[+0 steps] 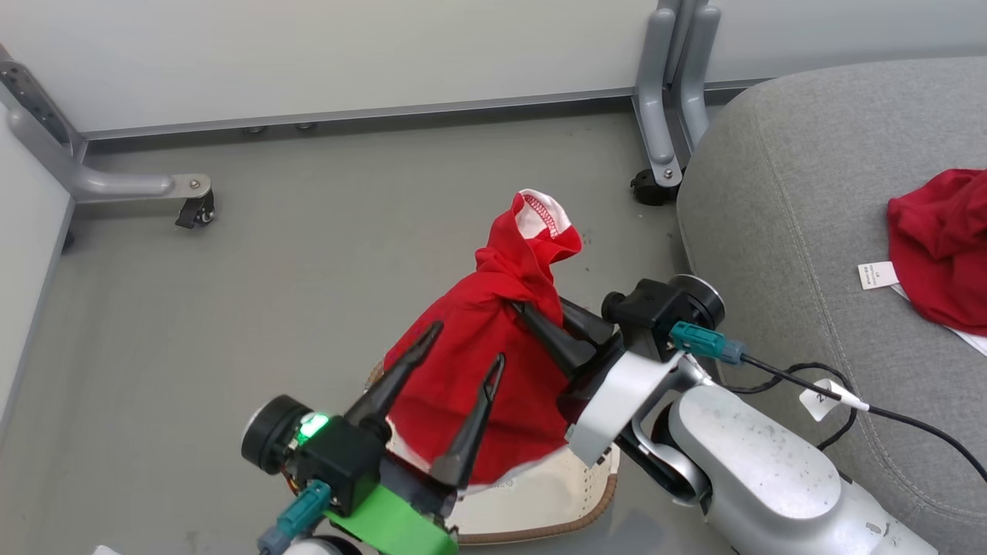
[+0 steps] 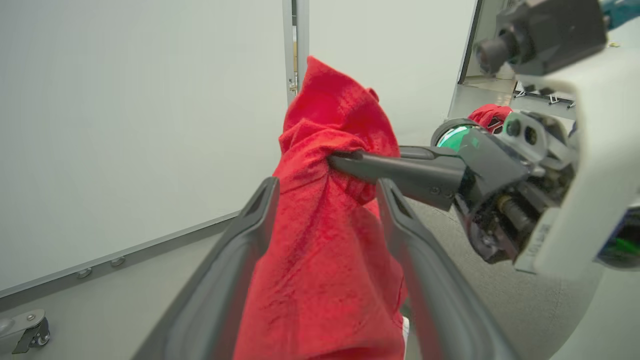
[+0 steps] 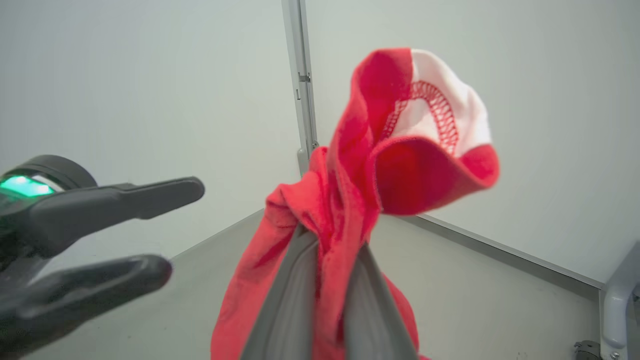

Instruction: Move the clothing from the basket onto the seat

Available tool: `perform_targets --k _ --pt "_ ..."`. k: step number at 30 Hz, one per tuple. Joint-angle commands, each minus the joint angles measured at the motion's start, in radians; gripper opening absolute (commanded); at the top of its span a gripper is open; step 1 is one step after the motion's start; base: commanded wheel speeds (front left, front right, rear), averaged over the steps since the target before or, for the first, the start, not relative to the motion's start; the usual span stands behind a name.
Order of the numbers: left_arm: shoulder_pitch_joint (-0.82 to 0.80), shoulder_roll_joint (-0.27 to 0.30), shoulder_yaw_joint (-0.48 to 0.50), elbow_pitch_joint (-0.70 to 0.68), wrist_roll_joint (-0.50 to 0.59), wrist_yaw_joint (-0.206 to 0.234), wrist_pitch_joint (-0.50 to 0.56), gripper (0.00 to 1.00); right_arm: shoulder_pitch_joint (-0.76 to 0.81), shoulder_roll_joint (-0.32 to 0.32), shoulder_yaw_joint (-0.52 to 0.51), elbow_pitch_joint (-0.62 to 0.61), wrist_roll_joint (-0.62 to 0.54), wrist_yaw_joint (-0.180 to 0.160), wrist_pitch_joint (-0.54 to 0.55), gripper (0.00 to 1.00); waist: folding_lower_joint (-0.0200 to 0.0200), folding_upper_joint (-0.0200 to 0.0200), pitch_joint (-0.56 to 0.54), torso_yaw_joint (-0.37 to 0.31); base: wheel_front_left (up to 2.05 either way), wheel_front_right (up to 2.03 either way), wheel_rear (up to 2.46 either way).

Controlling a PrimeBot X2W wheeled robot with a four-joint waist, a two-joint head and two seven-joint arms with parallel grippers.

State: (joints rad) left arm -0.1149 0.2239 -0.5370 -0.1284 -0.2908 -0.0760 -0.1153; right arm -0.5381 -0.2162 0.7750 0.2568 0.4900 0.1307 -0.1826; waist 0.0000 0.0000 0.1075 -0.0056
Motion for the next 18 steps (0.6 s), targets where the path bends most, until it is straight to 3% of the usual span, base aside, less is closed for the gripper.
perform_targets --k 1,13,18 --pt "0.021 0.012 -0.006 -0.005 0.004 -0.004 0.009 1.0 -0.003 0.0 -0.007 0.009 -0.005 0.0 -0.008 0.0 0.0 0.0 -0.001 0.002 0.0 0.0 0.0" --pt "0.048 0.028 -0.045 0.011 0.01 -0.002 0.03 1.0 -0.016 0.007 -0.035 0.075 -0.012 0.0 -0.023 0.0 0.0 0.0 0.002 0.003 0.0 0.0 0.0" --pt "0.031 0.037 -0.046 0.014 0.02 0.005 0.035 1.0 -0.025 0.014 -0.041 0.09 -0.01 0.0 -0.034 0.0 0.0 0.0 0.018 -0.029 0.0 0.0 0.0"
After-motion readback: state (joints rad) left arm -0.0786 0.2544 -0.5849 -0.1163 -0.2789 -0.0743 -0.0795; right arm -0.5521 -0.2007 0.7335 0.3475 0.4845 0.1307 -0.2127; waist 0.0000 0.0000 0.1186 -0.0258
